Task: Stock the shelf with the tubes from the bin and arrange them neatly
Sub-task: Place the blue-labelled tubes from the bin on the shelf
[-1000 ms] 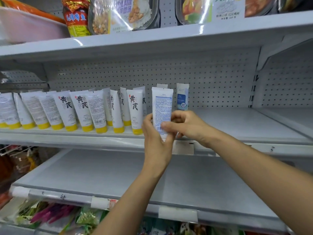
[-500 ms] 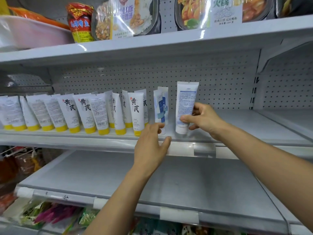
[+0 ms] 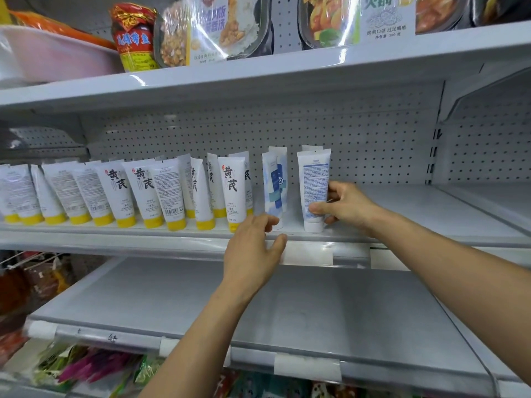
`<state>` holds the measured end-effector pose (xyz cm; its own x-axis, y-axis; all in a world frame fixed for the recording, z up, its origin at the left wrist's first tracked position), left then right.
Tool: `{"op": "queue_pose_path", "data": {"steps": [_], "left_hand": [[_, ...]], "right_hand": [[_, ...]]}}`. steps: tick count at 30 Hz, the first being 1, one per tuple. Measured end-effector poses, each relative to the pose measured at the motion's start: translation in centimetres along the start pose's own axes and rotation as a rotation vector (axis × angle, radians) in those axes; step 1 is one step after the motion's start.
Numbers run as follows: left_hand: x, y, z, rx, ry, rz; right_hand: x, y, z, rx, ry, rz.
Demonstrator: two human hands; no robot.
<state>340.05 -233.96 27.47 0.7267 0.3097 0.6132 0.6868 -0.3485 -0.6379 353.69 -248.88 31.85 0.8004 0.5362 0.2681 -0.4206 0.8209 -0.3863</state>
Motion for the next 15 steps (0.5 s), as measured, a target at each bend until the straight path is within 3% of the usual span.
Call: {"op": "queue_pose_path", "data": {"steps": [9,12,15], "left_hand": [[-0.7,-0.4,0.0,-0.018,-0.023,0.005],[-1.3,-1.2,0.0,-0.048,-0.060,0.001],[-2.6,-2.2,0.1,-0.034,-0.083,-0.006]], "right_hand": [[-0.1,0.2,-0.5,-0.022,0.020,-0.032],[-1.6,-0.5,-0.7,-0.134,0.018,-0.165],[-4.7,-1.0,0.0,-0.306,-0.095,-0.277]]}}
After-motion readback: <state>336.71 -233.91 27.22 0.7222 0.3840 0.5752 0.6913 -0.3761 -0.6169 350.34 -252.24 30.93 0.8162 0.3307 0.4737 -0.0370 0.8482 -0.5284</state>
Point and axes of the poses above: each hand's wrist, its own x-axis towards the middle knuckle, its own y-axis out of the palm, z = x × y, the point moved 3 cm from there along x, towards the middle knuckle, and after that the axes turned 2 degrees about x, right-handed, at the moved point
